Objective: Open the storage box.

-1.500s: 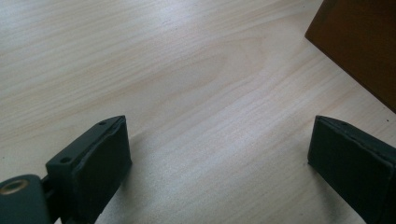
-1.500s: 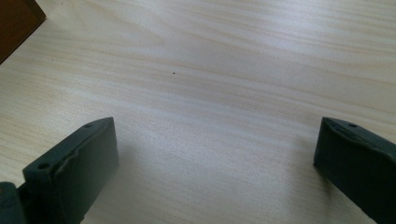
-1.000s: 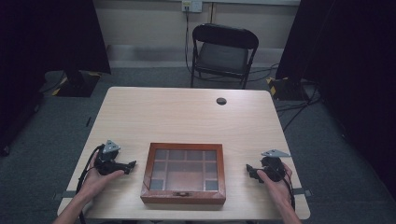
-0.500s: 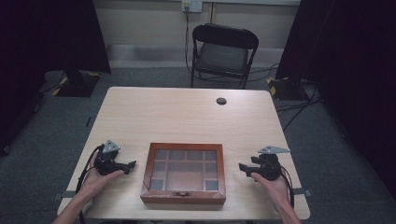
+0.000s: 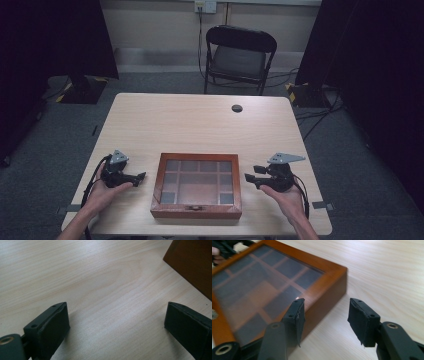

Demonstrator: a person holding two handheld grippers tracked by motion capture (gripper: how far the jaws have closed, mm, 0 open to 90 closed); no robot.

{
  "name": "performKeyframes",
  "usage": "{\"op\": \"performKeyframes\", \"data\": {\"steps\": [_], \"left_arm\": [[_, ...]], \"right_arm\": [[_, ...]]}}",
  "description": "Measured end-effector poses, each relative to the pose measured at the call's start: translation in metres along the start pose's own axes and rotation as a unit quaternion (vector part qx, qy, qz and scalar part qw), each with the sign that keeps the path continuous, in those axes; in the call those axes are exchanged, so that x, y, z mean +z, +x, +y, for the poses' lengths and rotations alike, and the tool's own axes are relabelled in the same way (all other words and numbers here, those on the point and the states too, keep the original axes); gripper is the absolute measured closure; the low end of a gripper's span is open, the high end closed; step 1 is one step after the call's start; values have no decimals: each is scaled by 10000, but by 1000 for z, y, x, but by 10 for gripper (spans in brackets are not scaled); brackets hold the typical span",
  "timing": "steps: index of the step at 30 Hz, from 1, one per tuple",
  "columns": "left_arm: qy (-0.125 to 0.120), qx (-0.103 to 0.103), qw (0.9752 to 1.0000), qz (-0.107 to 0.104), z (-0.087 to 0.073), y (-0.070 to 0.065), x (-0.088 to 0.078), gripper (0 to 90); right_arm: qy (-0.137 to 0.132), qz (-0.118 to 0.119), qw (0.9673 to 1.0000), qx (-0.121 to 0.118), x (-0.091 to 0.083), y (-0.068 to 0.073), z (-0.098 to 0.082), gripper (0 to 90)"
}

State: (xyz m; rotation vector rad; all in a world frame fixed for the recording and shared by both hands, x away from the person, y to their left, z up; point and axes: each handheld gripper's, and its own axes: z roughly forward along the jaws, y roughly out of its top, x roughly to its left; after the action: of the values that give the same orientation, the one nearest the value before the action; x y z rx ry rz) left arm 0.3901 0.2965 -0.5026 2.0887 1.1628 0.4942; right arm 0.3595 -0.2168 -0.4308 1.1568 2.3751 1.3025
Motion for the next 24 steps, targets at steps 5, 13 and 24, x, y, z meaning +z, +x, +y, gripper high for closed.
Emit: {"op": "performKeyframes", "data": {"steps": [5, 13, 24], "left_arm": [[1, 2, 10000, -2, 0, 0, 0, 50], [-24, -5, 10000, 69, 0, -1, -1, 60], [-48, -74, 10000, 37, -1, -1, -1, 68]], "right_arm": [[-21, 195, 9996, -183, 4, 13, 12, 492], [-3, 642, 9962, -592, 19, 45, 29, 482], [294, 1365, 9860, -911, 44, 80, 26, 606]]}}
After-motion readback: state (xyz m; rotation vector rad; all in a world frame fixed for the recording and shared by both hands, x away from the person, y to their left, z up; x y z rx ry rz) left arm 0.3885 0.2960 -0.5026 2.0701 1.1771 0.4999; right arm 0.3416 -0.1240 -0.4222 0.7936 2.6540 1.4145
